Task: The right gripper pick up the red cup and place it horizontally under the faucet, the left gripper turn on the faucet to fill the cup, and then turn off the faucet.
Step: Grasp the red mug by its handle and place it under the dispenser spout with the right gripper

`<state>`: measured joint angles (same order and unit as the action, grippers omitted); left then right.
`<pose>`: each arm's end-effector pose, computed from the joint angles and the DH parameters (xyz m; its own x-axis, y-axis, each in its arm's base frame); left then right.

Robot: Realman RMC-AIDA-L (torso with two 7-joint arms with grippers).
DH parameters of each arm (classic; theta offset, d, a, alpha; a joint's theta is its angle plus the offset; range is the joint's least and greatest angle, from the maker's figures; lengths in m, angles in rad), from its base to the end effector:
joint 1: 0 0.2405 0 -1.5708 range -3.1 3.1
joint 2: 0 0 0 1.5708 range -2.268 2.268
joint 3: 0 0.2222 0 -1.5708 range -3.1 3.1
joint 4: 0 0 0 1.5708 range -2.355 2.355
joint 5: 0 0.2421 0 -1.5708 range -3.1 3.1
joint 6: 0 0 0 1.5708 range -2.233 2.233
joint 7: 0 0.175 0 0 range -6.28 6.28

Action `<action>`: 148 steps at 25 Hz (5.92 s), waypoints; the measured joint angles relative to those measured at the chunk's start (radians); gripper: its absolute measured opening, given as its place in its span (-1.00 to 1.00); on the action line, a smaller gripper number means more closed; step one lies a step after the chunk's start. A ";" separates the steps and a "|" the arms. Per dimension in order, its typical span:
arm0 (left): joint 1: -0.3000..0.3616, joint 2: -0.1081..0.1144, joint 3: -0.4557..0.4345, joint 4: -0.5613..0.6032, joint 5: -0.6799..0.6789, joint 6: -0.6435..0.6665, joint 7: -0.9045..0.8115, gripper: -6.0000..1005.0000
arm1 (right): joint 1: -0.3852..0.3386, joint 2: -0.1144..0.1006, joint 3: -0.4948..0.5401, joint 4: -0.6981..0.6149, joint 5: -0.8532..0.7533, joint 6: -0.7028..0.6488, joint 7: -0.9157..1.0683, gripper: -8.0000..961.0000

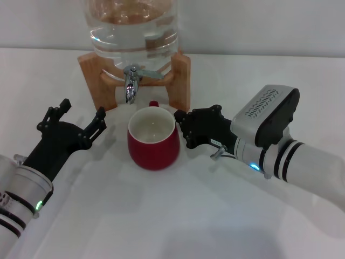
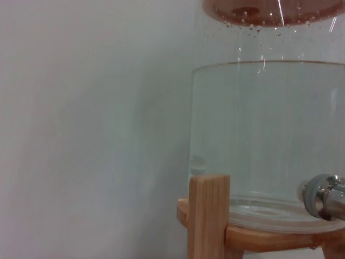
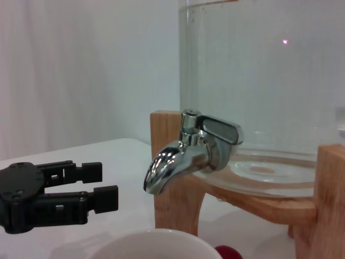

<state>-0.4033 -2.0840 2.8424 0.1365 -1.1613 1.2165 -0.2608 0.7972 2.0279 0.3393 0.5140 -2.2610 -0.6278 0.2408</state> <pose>-0.3169 0.3256 -0.0611 0.6840 0.0620 0.7269 0.7011 -0.3314 -0.6314 0.1534 0.3810 -0.1750 0.8400 -0.1606 -0.5183 -0.4417 -0.7571 -0.4813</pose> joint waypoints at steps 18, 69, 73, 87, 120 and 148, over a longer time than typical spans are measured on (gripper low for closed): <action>0.007 -0.002 0.002 0.000 0.002 0.000 0.000 0.76 | -0.021 0.000 -0.003 0.004 -0.025 0.012 0.005 -0.95; 0.001 -0.002 0.000 -0.011 0.007 -0.010 0.000 0.76 | -0.143 0.000 0.001 0.002 -0.195 -0.081 0.001 -0.89; 0.000 -0.002 0.000 -0.011 0.009 -0.010 0.000 0.76 | -0.141 0.000 0.004 0.007 -0.217 -0.081 0.006 -0.89; 0.000 -0.004 0.000 -0.009 0.009 -0.009 0.000 0.76 | -0.127 0.000 0.010 0.022 -0.217 -0.071 0.009 -0.87; 0.003 -0.004 0.002 -0.003 0.014 -0.009 0.000 0.76 | -0.091 0.000 0.003 0.073 -0.234 -0.010 0.009 -0.83; 0.000 -0.004 0.002 -0.003 0.014 -0.011 0.000 0.76 | -0.082 0.000 0.026 0.077 -0.233 0.012 0.023 -0.80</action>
<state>-0.4035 -2.0877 2.8440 0.1334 -1.1474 1.2056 -0.2608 0.7155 2.0279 0.3656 0.5915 -2.4938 -0.6155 0.2636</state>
